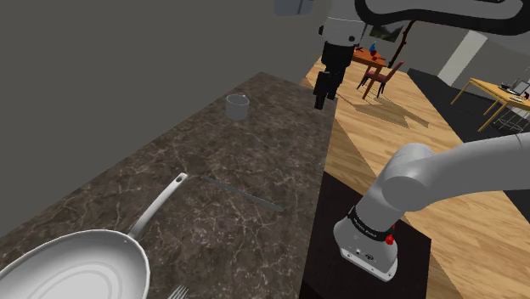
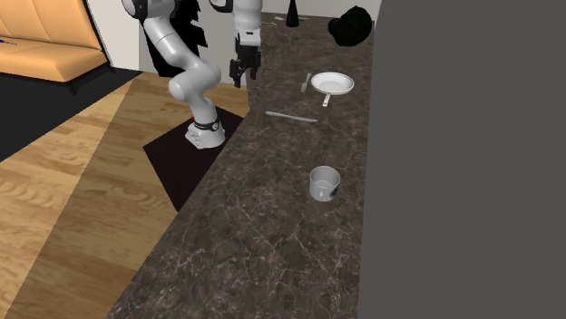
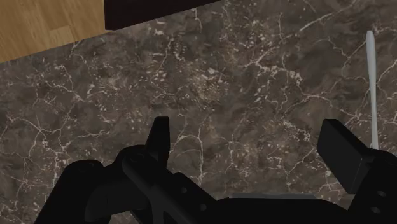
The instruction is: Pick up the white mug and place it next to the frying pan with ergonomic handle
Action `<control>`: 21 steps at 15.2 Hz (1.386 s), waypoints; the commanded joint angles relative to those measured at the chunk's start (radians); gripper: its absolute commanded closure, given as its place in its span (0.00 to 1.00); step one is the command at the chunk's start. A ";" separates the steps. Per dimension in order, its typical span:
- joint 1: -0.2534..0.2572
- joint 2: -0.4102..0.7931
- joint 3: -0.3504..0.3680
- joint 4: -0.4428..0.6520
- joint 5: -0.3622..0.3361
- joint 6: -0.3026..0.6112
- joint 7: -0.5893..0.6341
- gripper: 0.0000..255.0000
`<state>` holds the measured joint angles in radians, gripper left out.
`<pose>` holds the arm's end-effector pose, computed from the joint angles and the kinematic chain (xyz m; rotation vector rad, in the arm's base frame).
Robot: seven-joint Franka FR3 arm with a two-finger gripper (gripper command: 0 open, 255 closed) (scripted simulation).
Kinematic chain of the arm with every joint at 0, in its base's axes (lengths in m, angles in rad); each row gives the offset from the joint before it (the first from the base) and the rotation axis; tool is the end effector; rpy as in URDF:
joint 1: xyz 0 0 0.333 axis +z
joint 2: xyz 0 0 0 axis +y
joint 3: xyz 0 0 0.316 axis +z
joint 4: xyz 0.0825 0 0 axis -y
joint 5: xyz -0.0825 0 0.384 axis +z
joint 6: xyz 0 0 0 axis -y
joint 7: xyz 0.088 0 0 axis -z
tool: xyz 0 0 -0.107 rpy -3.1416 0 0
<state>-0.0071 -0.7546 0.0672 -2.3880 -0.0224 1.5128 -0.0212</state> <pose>0.3062 0.0208 0.5608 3.0650 0.0925 -0.1858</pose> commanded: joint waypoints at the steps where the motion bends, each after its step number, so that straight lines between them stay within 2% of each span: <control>1: 0.000 0.000 0.000 0.000 0.000 0.000 0.000 0.00; 11: -0.019 0.344 -0.020 0.095 -0.026 0.281 -0.033 0.00; 21: -0.031 0.714 -0.032 0.323 -0.041 0.454 -0.061 0.00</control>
<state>-0.0375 -0.0802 0.0360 -2.0906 -0.0622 1.9500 -0.0792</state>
